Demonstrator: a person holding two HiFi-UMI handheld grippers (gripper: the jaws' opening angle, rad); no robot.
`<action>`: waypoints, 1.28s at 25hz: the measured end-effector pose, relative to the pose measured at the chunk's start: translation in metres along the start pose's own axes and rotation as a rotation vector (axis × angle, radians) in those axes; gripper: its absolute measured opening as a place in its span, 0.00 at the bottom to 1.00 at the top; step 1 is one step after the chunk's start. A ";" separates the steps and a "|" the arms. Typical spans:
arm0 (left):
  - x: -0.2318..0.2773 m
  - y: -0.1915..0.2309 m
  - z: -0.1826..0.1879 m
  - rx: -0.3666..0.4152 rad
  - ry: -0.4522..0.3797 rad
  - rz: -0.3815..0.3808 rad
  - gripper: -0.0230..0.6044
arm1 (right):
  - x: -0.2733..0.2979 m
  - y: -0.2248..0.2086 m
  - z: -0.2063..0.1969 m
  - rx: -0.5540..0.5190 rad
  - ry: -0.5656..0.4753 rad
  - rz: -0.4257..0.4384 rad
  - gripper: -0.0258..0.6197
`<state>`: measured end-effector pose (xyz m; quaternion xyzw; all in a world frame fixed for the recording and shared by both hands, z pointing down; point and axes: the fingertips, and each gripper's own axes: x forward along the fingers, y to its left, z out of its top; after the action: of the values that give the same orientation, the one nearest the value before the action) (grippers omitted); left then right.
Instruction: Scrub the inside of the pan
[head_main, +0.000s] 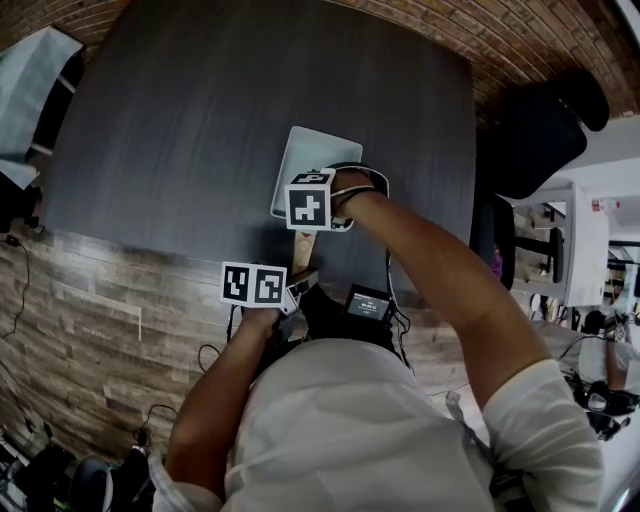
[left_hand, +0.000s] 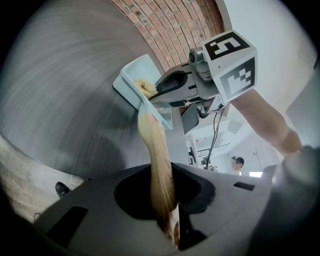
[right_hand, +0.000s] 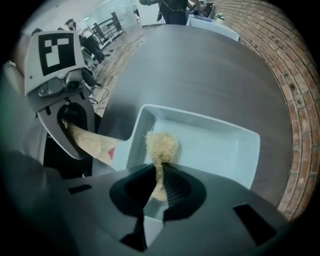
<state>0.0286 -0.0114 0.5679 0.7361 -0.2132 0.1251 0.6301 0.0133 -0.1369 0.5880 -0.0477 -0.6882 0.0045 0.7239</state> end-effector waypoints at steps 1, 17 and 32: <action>0.000 0.000 0.000 0.000 0.001 0.000 0.15 | 0.000 0.006 0.002 0.003 -0.010 0.029 0.11; -0.004 0.000 0.002 -0.028 -0.013 -0.016 0.15 | -0.039 -0.034 -0.045 0.340 -0.290 -0.073 0.11; -0.005 -0.002 0.000 -0.036 -0.006 -0.014 0.15 | -0.050 -0.102 -0.158 0.835 -0.345 -0.250 0.11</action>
<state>0.0253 -0.0108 0.5640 0.7265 -0.2123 0.1147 0.6434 0.1622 -0.2521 0.5386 0.3323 -0.7383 0.2015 0.5512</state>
